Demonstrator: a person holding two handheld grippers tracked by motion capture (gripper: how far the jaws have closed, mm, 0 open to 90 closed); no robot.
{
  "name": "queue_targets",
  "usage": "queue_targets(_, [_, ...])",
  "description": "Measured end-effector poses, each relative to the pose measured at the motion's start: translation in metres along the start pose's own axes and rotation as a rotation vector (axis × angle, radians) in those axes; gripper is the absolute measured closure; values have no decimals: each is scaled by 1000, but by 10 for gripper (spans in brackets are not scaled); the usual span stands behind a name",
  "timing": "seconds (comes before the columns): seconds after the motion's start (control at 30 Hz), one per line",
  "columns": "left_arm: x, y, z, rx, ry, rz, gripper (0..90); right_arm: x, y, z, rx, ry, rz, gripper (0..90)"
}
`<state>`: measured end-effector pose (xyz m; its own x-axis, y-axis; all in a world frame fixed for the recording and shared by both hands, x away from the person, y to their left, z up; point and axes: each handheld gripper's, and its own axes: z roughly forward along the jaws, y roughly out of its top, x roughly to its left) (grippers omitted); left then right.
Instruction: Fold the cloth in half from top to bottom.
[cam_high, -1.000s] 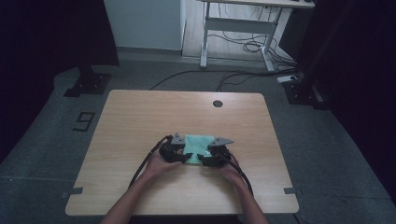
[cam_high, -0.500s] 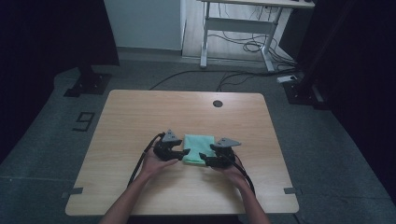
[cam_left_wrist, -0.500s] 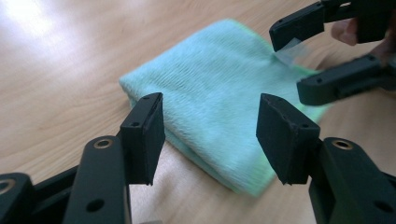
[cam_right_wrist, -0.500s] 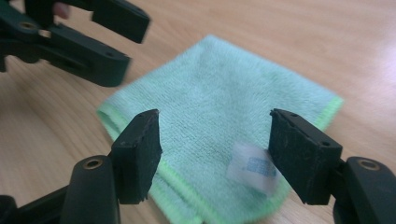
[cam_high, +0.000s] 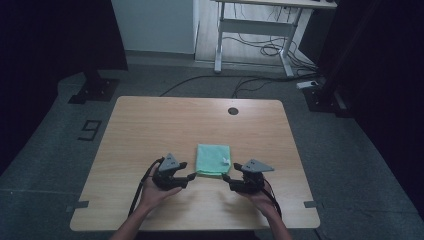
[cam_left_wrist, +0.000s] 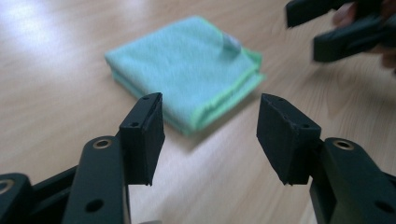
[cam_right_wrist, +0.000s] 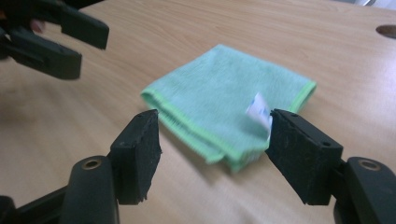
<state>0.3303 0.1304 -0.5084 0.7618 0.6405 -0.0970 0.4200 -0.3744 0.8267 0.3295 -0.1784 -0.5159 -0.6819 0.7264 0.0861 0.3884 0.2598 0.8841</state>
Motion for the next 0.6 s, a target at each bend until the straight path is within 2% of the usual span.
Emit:
queue_targets(0.17, [-7, -19, -8, 18, 5, -3, 417, 7, -22, -19, 11, -6, -8, 334])
queue_targets(0.23, [-8, -22, -11, 26, 8, -2, 418, 7, -30, -25, 12, -16, 6, 333])
queue_targets(0.33, [-10, -24, -16, 12, 9, -4, 418, 5, -39, -31, 6, -27, 23, 334])
queue_targets(0.47, [-10, -26, -18, 16, 22, 4, 411, 4, -44, -33, -10, -24, 43, 328])
queue_targets(0.6, [-9, -27, -20, 13, 30, 4, 404, 4, -41, -36, -27, -23, 41, 324])
